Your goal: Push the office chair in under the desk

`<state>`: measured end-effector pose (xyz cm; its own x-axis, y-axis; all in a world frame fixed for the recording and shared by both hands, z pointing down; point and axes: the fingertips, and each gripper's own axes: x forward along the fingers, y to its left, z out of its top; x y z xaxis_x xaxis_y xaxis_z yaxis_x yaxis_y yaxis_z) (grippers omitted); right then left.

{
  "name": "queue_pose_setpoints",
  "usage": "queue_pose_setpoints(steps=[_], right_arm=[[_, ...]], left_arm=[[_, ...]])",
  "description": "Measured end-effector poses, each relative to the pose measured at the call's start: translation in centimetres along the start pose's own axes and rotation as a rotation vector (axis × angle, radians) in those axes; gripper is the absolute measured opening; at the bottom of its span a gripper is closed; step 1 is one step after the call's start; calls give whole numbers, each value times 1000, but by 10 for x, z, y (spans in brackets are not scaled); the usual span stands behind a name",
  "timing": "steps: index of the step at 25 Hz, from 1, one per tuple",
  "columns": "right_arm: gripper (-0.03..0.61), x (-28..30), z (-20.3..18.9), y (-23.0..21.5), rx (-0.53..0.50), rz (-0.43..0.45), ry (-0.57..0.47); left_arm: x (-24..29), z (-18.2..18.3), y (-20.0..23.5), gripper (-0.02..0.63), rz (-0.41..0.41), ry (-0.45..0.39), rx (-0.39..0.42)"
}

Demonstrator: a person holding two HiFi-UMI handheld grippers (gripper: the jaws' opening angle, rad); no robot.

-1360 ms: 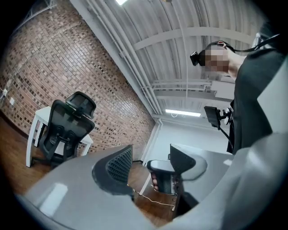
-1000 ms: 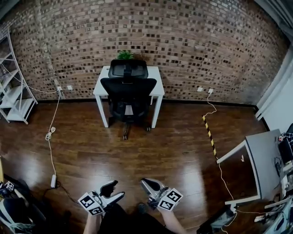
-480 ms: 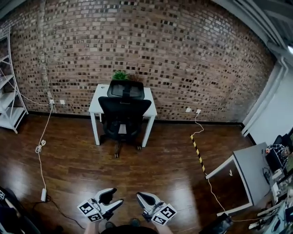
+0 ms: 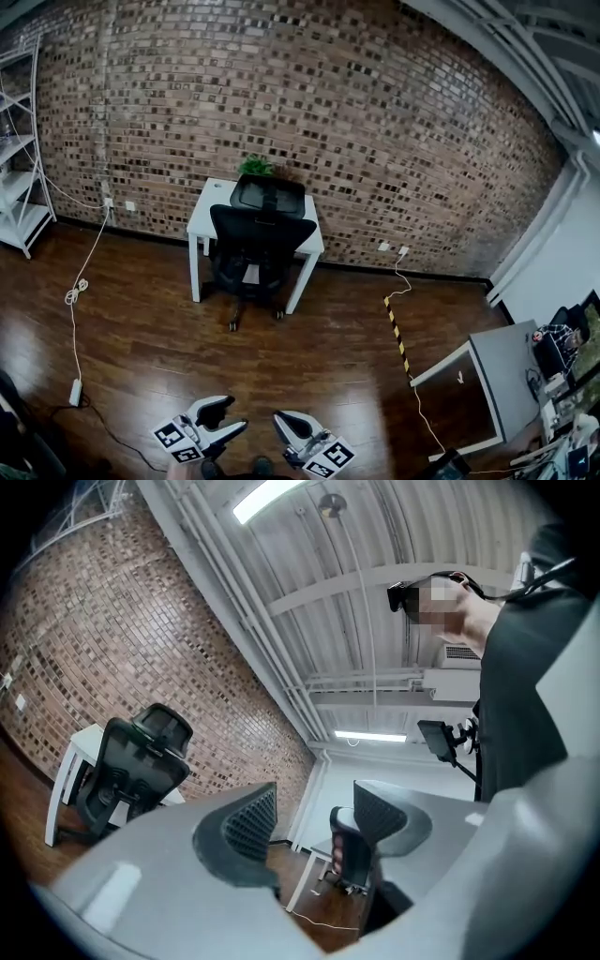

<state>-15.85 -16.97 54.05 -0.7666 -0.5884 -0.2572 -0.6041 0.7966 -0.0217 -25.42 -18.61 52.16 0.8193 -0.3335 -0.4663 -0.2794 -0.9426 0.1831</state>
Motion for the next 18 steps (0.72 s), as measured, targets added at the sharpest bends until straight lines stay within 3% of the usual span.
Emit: queue_pose_setpoints(steps=[10,18], right_arm=[[0,-14,-19,-1,98,-2,120],[0,-37,1,-18,104,13,117]], left_arm=[[10,-13,-6,342,-1,15,5],[39,-21,-18,337,21,22,10]])
